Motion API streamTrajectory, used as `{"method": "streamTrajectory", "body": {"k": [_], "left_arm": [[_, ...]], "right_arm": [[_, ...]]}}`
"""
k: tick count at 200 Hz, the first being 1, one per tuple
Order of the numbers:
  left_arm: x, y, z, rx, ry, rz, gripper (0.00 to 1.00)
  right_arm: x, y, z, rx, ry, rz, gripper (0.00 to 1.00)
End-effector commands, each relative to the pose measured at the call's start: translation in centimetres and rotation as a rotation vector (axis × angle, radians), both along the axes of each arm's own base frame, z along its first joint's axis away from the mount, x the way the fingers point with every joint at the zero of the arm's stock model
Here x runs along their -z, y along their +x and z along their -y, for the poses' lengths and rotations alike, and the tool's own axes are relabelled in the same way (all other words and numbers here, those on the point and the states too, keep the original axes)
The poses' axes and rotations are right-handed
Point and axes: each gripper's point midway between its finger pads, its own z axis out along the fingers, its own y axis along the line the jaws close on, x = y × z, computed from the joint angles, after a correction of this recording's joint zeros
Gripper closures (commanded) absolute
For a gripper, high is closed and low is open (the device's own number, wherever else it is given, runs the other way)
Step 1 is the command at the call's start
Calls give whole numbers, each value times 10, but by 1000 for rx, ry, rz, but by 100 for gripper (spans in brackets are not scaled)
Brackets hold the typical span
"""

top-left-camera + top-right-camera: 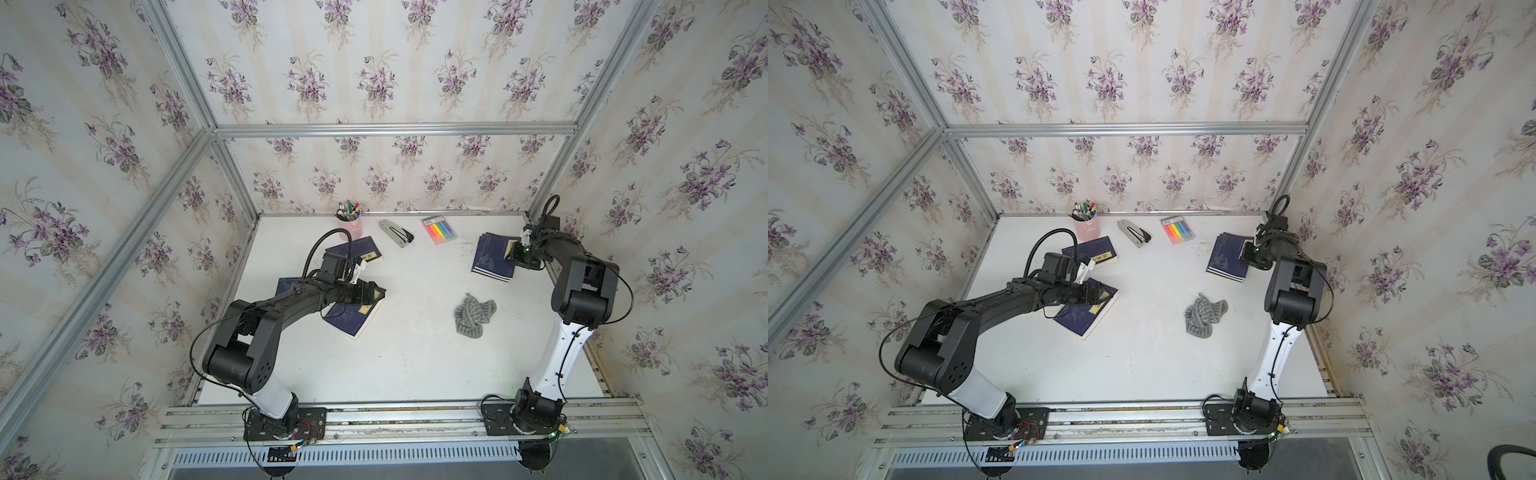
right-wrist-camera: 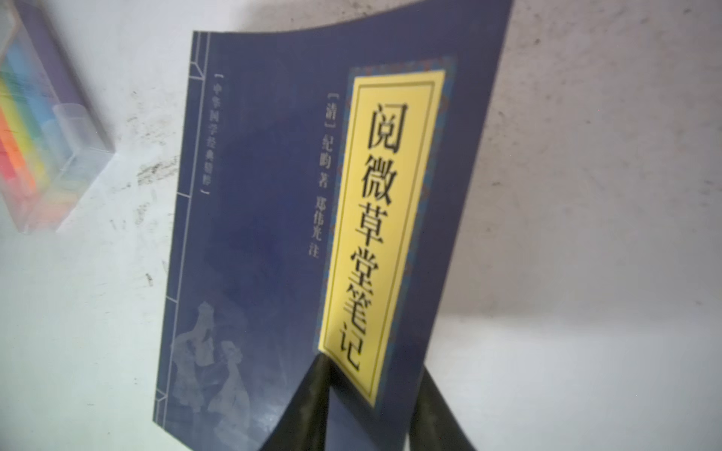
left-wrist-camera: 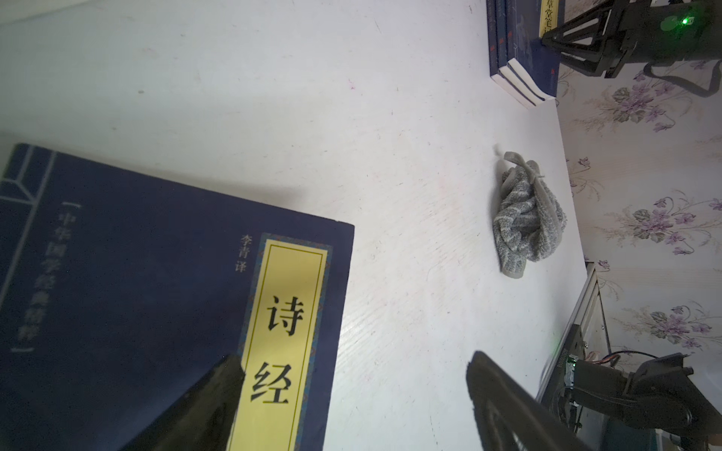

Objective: Wipe the cover of the book
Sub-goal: Place the book on the book, then move the book to the center of the board.

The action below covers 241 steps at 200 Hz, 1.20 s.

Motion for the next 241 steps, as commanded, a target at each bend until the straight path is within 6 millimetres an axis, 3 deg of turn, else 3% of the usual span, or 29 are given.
{"method": "streamTrajectory", "body": {"k": [1,40,68,103,136,169,183,211,241], "left_arm": [[-4,5,1,3,1,30,9],[-3,7,-5,-11,35,41,9],[-5,10,-20,-63,116,69,8],[-11,14,-56,-178,301,121,7],[0,16,-94,-248,520,96,7],[18,18,-92,-225,556,1,7],[25,17,-92,-223,562,-35,7],[36,13,-93,-220,576,-81,7],[46,13,-84,-184,553,-119,7]], "right_arm": [[-9,-8,7,30,-38,-16,59],[-34,-13,4,52,-46,46,53],[-44,-26,-7,73,-77,75,52],[-48,-50,-46,35,-175,75,50],[-70,-67,-93,-31,-237,124,48],[-96,-87,-148,-127,-183,208,47],[-96,-104,-167,-161,-143,217,44],[-75,-140,-189,-138,-76,191,40],[-55,-157,-196,-88,-135,153,40]]}}
